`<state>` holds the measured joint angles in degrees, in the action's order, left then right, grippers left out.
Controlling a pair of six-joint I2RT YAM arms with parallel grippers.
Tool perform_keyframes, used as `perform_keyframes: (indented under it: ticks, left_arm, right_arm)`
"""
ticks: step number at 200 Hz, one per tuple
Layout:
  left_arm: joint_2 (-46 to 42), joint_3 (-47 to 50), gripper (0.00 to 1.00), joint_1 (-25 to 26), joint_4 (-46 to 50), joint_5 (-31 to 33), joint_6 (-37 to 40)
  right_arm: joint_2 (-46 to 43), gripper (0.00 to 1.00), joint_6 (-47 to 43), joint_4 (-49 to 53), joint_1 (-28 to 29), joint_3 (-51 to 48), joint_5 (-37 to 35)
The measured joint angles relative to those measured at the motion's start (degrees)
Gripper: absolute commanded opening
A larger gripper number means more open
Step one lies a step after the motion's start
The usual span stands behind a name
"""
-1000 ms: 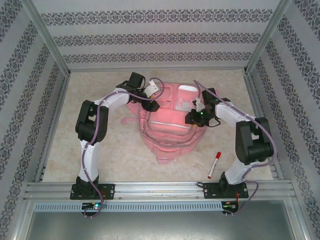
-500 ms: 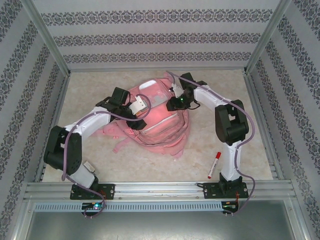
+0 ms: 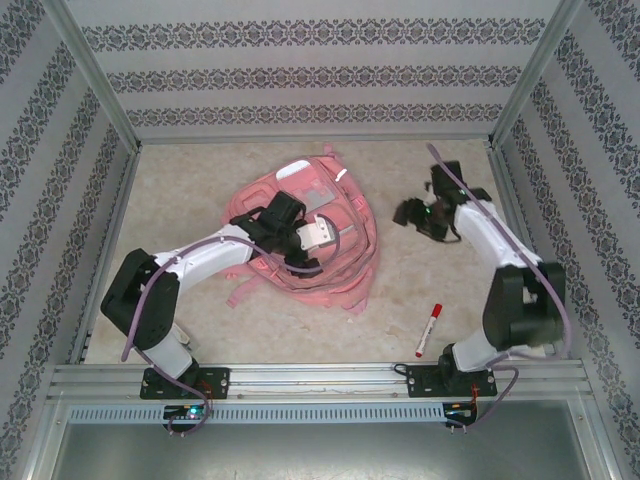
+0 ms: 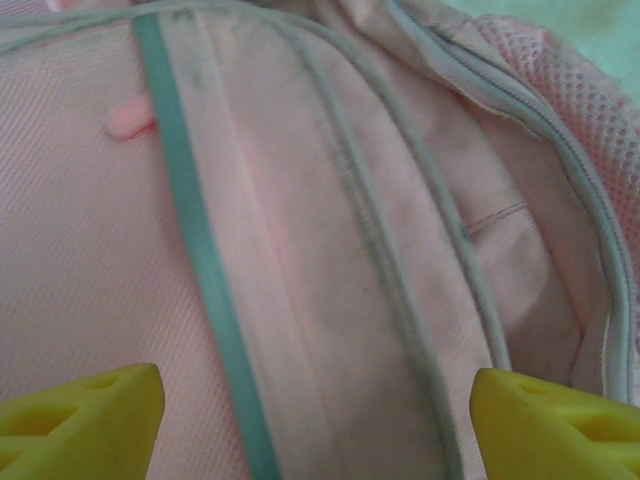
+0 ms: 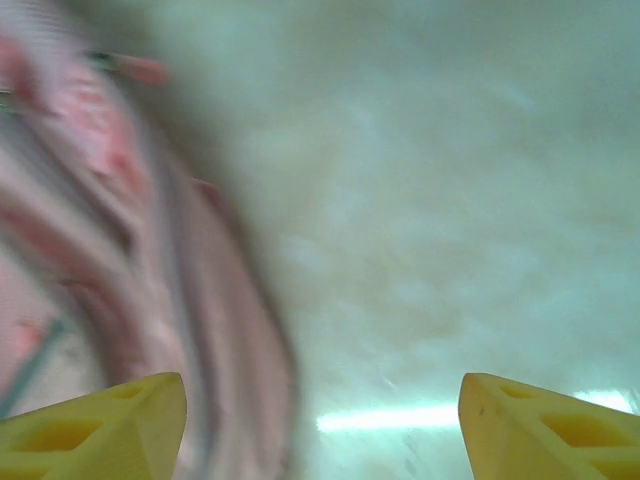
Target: Pack the student bag
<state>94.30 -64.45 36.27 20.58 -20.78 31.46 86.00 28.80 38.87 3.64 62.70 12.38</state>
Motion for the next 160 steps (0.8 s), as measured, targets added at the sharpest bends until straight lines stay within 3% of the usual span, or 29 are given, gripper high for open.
perform_keyframes:
  ticks: [49, 94, 104, 134, 150, 160]
  left_arm:
    - [2.4, -0.8, 0.81, 6.4, -0.2, 13.5, -5.9]
    - [3.3, 0.6, 0.81, 7.5, -0.2, 19.1, -12.9]
    - [3.9, 0.6, 0.73, 7.5, -0.4, 20.5, -14.1]
    - [5.7, 0.6, 0.31, 7.9, -1.0, 21.5, -17.7]
    - [6.2, 0.1, 0.06, 7.8, -1.1, 21.7, -20.1]
    - [6.2, -0.3, 0.0, 7.5, -1.0, 20.9, -21.2]
  right_arm:
    - [-15.2, 0.64, 10.3, 11.1, -0.6, -18.6, -1.0]
    - [-18.5, 0.66, 17.1, 15.1, -0.5, -27.4, -1.7]
    - [-18.0, 0.65, 17.6, 15.4, -0.5, -27.7, -1.7]
    - [-15.3, 0.62, 18.0, 14.7, 0.8, -27.7, -1.9]
    - [-14.5, 0.51, 18.2, 14.6, 1.9, -27.6, -2.2]
    - [-14.1, 0.45, 18.7, 14.1, 2.4, -27.6, -2.1]
